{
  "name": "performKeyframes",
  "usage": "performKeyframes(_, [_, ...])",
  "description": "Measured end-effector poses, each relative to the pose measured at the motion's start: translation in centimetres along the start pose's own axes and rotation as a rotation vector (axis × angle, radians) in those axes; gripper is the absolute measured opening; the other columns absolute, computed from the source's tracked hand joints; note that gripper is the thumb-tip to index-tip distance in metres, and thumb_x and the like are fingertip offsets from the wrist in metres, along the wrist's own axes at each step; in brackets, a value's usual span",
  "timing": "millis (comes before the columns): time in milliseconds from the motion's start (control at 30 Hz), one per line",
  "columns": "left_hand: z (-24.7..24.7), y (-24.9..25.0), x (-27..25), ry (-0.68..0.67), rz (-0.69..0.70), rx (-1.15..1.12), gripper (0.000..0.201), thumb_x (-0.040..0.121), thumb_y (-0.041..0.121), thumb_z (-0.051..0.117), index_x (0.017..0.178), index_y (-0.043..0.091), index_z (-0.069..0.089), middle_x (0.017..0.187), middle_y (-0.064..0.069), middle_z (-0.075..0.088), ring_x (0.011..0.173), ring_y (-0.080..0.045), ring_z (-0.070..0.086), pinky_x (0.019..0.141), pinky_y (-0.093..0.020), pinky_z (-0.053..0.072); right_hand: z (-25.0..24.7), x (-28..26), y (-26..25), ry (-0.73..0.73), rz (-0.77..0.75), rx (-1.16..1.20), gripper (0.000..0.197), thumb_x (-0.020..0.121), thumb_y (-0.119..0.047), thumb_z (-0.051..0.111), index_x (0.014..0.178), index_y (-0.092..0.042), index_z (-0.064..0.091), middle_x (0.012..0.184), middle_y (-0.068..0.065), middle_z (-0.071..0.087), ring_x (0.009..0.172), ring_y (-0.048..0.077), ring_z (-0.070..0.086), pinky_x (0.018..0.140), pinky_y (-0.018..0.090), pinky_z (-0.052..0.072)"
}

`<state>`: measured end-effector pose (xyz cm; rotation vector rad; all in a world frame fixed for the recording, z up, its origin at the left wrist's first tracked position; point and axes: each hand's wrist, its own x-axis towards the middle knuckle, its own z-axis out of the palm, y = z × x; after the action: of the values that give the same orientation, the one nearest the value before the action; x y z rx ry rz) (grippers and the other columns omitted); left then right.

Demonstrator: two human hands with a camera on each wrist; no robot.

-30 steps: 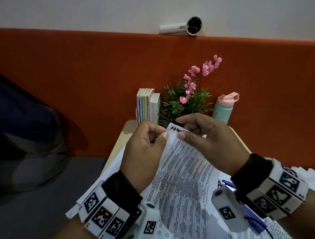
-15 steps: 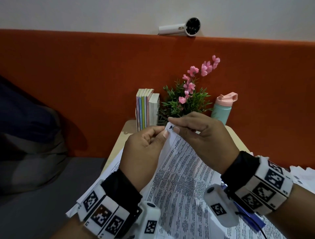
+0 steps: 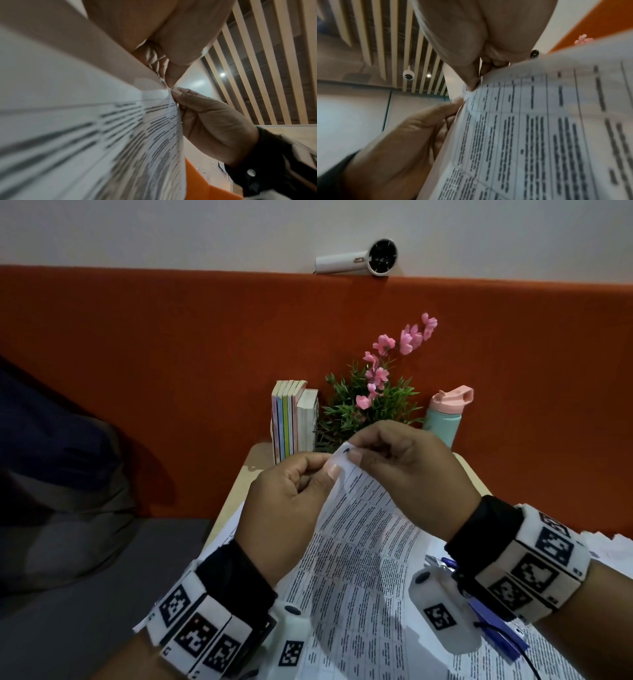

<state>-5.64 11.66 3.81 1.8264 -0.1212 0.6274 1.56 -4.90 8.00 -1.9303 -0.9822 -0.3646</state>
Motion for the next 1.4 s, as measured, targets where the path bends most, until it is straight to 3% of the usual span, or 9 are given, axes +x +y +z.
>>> performKeyframes(100, [-0.6, -0.7, -0.7, -0.126, 0.003, 0.177, 0.027, 0.098, 0.043, 0.049, 0.099, 0.026, 0.070, 0.085, 0.001, 0.074, 0.079, -0.022, 0.070, 0.072, -0.048, 0.057, -0.7, 0.4, -0.5, 0.045, 0.034, 0.084, 0.002, 0.092, -0.018, 0.067, 0.093, -0.019, 0.069, 0.083, -0.008, 0.067, 0.078, 0.006, 0.063, 0.068, 0.017, 0.049])
performKeyframes(300, [-3.0, -1.1, 0.4, -0.135, -0.011, 0.336, 0.029, 0.103, 0.040, 0.045, 0.094, 0.021, 0.064, 0.083, -0.010, 0.068, 0.069, -0.025, 0.064, 0.061, -0.039, 0.052, -3.9, 0.1, 2.0, 0.192, 0.166, -0.193, 0.007, 0.097, -0.027, 0.059, 0.099, -0.020, 0.060, 0.092, -0.004, 0.059, 0.078, 0.001, 0.057, 0.065, 0.016, 0.046])
performKeyframes(500, [-4.9, -1.2, 1.0, -0.058, -0.065, 0.363, 0.023, 0.102, 0.031, 0.049, 0.088, 0.029, 0.067, 0.076, 0.005, 0.071, 0.064, -0.010, 0.064, 0.058, -0.033, 0.051, -6.7, -6.4, 8.7, -0.732, 0.714, -0.789, 0.067, 0.081, -0.078, 0.046, 0.109, -0.018, 0.056, 0.110, 0.001, 0.061, 0.088, 0.014, 0.058, 0.079, 0.031, 0.050])
performKeyframes(633, [-4.4, -1.9, 0.7, -0.046, -0.177, 0.217, 0.027, 0.102, 0.028, 0.050, 0.085, 0.027, 0.071, 0.082, 0.003, 0.074, 0.075, -0.017, 0.070, 0.071, -0.043, 0.056, -5.7, -9.7, 8.8, -0.874, 0.801, -0.837, 0.082, 0.056, -0.088, 0.062, 0.101, -0.022, 0.045, 0.101, -0.003, 0.055, 0.081, 0.014, 0.055, 0.066, 0.027, 0.043])
performKeyframes(800, [-4.1, -2.4, 0.5, -0.088, -0.187, 0.210, 0.025, 0.103, 0.030, 0.050, 0.101, 0.023, 0.073, 0.097, 0.008, 0.076, 0.090, -0.014, 0.072, 0.086, -0.051, 0.056, -5.5, -9.1, 7.9, -0.891, 0.776, -0.831, 0.038, 0.076, -0.055, 0.070, 0.085, -0.028, 0.045, 0.086, -0.008, 0.053, 0.068, 0.006, 0.046, 0.055, 0.019, 0.033])
performKeyframes(900, [-3.9, -2.4, 0.3, -0.116, -0.167, 0.234, 0.027, 0.102, 0.034, 0.048, 0.093, 0.025, 0.072, 0.089, 0.005, 0.076, 0.084, -0.019, 0.072, 0.089, -0.052, 0.054, -6.9, -8.2, 8.3, -0.731, 0.860, -0.661, 0.020, 0.086, -0.040, 0.061, 0.089, -0.021, 0.056, 0.087, -0.002, 0.063, 0.068, 0.011, 0.054, 0.059, 0.022, 0.043])
performKeyframes(1000, [-3.5, -2.3, 0.0, -0.104, -0.153, 0.240, 0.027, 0.103, 0.030, 0.049, 0.087, 0.026, 0.070, 0.082, 0.005, 0.075, 0.077, -0.017, 0.071, 0.076, -0.048, 0.056, -9.3, -6.7, 7.4, -0.176, 1.097, 0.097, 0.019, 0.091, -0.022, 0.052, 0.100, -0.006, 0.055, 0.084, 0.016, 0.058, 0.071, 0.028, 0.056, 0.070, 0.042, 0.051])
performKeyframes(1133, [-2.2, -2.1, -0.6, -0.145, -0.084, 0.303, 0.031, 0.100, 0.044, 0.044, 0.092, 0.027, 0.068, 0.083, 0.004, 0.074, 0.076, -0.017, 0.069, 0.070, -0.045, 0.056, -10.8, -2.7, 3.5, 0.430, 0.912, 0.723, 0.015, 0.088, -0.032, 0.049, 0.098, -0.021, 0.048, 0.081, 0.002, 0.048, 0.074, 0.018, 0.050, 0.078, 0.041, 0.046])
performKeyframes(1400, [0.7, 0.0, -1.7, -0.216, 0.011, 0.504, 0.035, 0.102, 0.042, 0.042, 0.069, 0.031, 0.047, 0.057, 0.021, 0.054, 0.051, -0.003, 0.046, 0.046, -0.020, 0.025, -5.6, 2.8, -2.8, 0.488, 0.587, 0.860, 0.011, 0.088, -0.027, 0.050, 0.098, -0.024, 0.048, 0.084, -0.003, 0.053, 0.077, 0.019, 0.056, 0.079, 0.046, 0.053])
